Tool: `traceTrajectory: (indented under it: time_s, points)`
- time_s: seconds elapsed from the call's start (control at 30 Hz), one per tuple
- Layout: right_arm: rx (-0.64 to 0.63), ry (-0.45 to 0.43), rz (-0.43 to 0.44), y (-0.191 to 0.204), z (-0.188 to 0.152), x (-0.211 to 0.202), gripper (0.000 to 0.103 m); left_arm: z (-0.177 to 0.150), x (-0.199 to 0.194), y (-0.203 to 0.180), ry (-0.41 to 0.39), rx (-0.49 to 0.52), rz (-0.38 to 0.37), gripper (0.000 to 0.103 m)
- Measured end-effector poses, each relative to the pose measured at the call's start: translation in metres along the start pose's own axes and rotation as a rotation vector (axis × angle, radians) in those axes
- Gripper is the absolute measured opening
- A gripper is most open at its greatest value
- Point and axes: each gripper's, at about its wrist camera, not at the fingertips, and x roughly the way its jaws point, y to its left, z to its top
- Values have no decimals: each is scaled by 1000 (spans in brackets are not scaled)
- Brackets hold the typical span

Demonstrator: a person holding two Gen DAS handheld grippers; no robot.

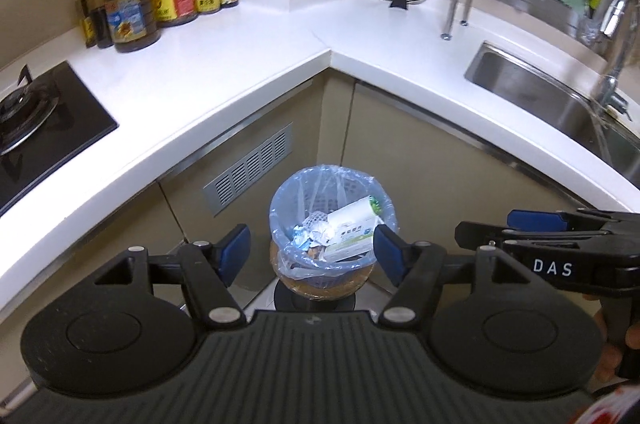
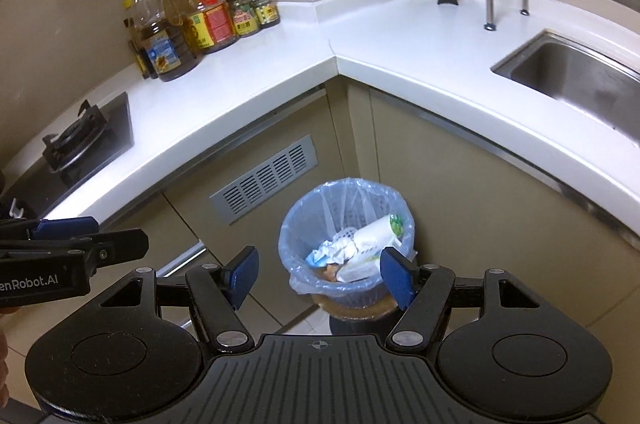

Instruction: Collect trash

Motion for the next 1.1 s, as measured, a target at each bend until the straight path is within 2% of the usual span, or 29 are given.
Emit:
traceTrajectory:
  time_s: [0.2,0.5,1.1]
  points:
    - [94,-23,4,14,-4,-27,68,3,-19,9,-21,51,-39,67]
    - [93,-62,-1,41,-12,-57,68,-8,-44,15,-48,86,-73,69]
    - [89,-56,-8,43,-19,-68,68,-15,-53,16,-46,89,-88,70]
